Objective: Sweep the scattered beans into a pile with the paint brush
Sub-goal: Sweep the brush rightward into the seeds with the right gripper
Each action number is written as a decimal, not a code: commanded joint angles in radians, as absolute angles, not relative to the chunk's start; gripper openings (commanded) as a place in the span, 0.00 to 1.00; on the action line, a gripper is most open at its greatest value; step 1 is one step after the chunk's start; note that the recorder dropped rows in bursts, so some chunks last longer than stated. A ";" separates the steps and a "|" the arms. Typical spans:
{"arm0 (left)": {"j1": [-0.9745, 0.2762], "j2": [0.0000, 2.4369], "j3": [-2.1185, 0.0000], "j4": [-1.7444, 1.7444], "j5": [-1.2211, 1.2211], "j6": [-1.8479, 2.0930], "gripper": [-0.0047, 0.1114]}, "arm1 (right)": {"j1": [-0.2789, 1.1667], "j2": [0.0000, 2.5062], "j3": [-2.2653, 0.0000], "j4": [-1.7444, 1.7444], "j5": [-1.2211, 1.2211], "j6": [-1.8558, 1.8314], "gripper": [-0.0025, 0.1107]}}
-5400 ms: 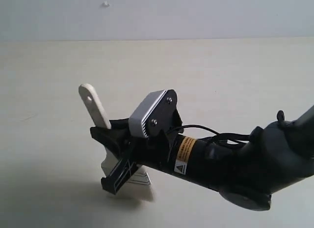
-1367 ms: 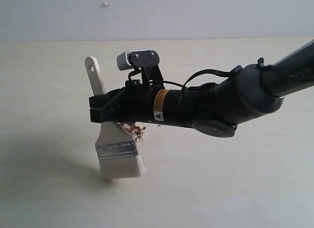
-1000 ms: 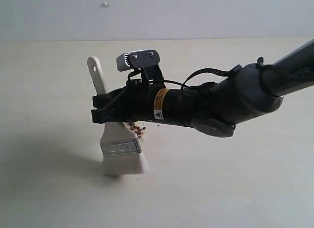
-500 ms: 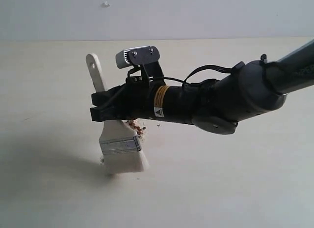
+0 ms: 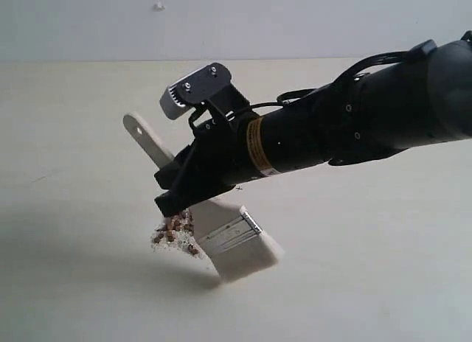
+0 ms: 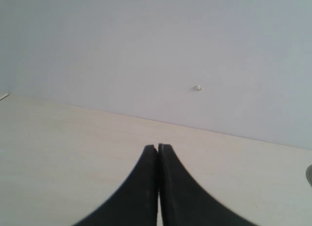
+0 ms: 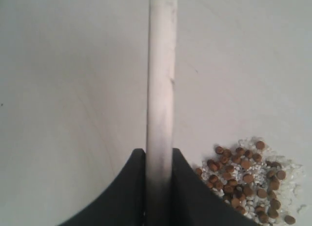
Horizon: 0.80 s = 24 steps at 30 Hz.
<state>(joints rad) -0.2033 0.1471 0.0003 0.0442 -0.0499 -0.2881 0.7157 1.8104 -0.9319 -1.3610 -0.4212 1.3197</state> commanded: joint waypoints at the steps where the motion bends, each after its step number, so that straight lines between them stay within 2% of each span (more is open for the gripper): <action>1: -0.209 0.141 0.000 0.041 -0.049 -0.292 0.04 | 0.710 1.829 -0.934 -1.404 -0.416 1.356 0.02; 5: -0.209 0.141 0.000 0.041 -0.049 -0.292 0.04 | 0.710 1.835 -0.934 -1.391 -0.416 1.328 0.02; 15: -0.209 0.141 0.000 0.041 -0.049 -0.292 0.04 | 0.710 1.910 -0.934 -0.962 -0.504 0.925 0.02; 24: -0.209 0.141 0.000 0.041 -0.049 -0.292 0.04 | 0.710 1.922 -0.959 -0.779 -0.508 0.750 0.02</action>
<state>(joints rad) -0.2033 0.1471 0.0003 0.0442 -0.0499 -0.2881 0.7157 1.9204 -0.9381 -0.8215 -0.4912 0.7804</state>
